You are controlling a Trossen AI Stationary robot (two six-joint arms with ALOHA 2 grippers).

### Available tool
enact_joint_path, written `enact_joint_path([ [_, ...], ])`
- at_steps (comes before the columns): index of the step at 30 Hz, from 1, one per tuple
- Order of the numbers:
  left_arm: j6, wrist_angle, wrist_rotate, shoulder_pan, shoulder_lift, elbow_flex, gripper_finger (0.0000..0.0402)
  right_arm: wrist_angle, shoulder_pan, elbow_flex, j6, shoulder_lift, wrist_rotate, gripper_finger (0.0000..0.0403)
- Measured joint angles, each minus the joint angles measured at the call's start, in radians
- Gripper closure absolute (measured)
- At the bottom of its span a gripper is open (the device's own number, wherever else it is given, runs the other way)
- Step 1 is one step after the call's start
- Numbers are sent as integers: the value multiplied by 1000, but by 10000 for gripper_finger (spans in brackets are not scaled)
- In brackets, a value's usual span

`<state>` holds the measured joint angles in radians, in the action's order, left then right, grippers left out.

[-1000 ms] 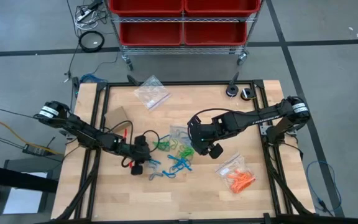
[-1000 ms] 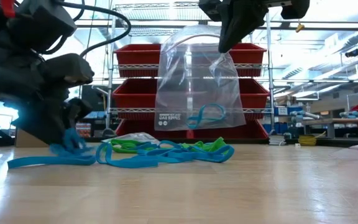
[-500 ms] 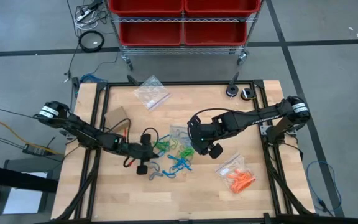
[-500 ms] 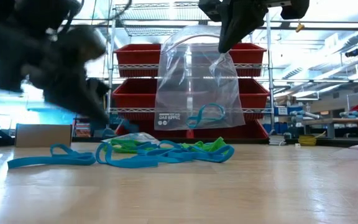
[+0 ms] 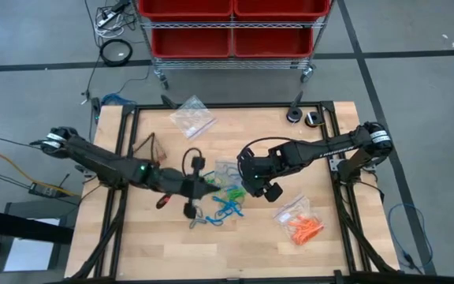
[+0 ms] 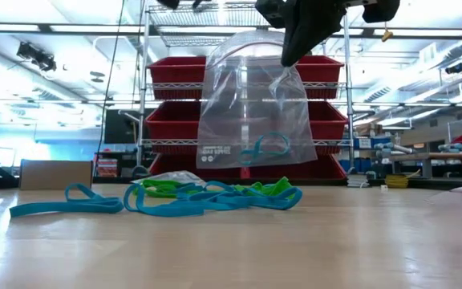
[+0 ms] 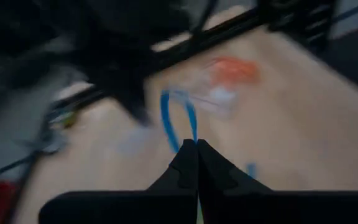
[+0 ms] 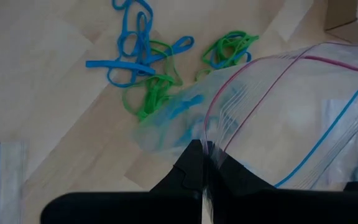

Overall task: Sort rubber bands
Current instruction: Put the blue rubber band into the transparent zip bag

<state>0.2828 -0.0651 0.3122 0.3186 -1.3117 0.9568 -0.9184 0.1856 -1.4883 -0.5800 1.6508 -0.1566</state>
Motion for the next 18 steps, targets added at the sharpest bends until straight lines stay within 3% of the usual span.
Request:
enact_joint_path([
  [7, 51, -213, 63, -119, -4, 143, 401, 0, 8, 0, -9, 0, -24, 403],
  [13, 79, -320, -79, -221, -25, 175, 398, 0, 9, 0, -15, 0, -26, 403],
  [18, 82, -300, -178, -242, -56, 182, 380, 1, 9, 0, -14, 0, -27, 403],
])
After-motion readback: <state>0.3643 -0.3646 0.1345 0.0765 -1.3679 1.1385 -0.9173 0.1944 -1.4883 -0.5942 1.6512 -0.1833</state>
